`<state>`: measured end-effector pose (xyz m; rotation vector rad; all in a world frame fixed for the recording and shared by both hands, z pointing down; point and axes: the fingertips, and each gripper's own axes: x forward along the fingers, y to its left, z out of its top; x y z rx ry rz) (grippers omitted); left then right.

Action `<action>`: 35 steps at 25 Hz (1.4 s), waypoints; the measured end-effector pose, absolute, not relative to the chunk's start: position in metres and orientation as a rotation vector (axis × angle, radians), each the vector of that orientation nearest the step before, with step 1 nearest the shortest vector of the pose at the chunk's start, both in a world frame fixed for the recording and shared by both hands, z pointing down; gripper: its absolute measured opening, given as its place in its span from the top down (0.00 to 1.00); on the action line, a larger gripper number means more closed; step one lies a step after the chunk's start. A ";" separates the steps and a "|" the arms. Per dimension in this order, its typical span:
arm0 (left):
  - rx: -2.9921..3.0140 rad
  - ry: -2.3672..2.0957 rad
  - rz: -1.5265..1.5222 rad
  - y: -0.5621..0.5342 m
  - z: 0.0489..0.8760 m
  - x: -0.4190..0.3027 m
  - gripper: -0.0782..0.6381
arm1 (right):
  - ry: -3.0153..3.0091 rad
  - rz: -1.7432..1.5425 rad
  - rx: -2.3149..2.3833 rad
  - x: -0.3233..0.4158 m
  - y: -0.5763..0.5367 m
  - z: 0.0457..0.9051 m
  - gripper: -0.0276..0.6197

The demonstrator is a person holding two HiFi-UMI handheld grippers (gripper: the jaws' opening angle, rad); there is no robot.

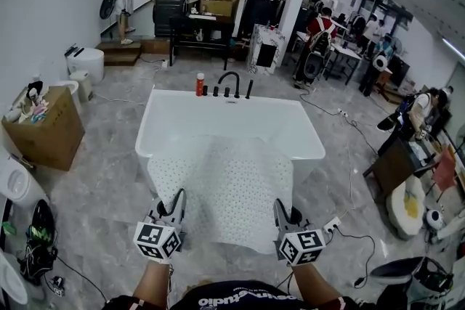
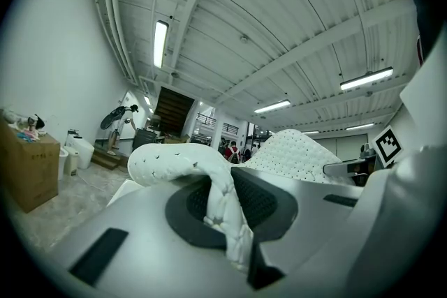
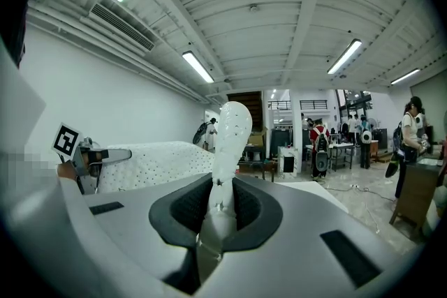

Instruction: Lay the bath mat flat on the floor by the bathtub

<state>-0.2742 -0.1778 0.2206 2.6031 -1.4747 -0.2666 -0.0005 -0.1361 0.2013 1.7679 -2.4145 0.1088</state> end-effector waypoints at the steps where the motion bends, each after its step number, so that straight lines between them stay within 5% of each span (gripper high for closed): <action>1: 2.604 -1.480 -0.266 -0.176 0.219 -0.273 0.84 | -2.420 0.109 1.762 0.001 -0.137 0.201 0.88; 35: 2.486 -1.641 -0.204 -0.196 0.214 -0.236 0.84 | -2.531 0.166 1.655 0.061 -0.181 0.212 0.88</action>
